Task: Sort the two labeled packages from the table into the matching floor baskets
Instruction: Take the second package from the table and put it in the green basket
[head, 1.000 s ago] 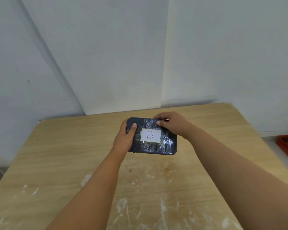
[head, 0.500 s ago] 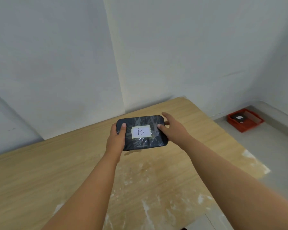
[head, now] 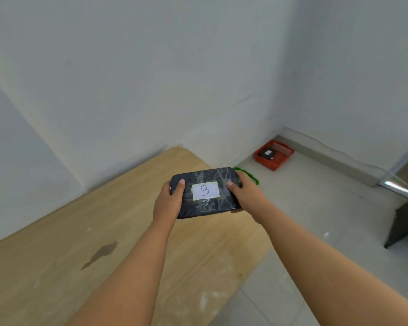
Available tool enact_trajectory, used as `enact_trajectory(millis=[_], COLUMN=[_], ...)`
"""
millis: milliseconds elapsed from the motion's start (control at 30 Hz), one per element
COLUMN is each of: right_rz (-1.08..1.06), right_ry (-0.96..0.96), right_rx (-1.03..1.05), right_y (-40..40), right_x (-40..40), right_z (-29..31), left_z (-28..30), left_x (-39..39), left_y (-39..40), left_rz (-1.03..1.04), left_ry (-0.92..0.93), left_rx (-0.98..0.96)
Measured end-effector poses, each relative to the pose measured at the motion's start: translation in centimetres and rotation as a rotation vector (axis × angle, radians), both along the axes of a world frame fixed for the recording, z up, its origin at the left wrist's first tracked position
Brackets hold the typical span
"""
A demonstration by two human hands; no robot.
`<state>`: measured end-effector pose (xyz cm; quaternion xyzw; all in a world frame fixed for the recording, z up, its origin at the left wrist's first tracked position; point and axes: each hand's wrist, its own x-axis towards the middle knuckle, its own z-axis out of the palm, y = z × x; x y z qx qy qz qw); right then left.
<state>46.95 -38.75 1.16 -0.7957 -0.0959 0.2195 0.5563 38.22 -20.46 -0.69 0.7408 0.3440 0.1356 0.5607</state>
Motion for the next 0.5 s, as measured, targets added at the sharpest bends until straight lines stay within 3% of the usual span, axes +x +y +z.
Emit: enact_trajectory(millis=[500], right_rz=[-0.167], right_ry=[0.085], right_rx=[-0.109], right_y=[-20.0], right_x=[23.8], right_z=[-4.4], left_z=[-3.5], left_x=[22.1], left_y=[-17.7], left_rz=[-0.285], left_ry=[0.142], left_rx=[0.593])
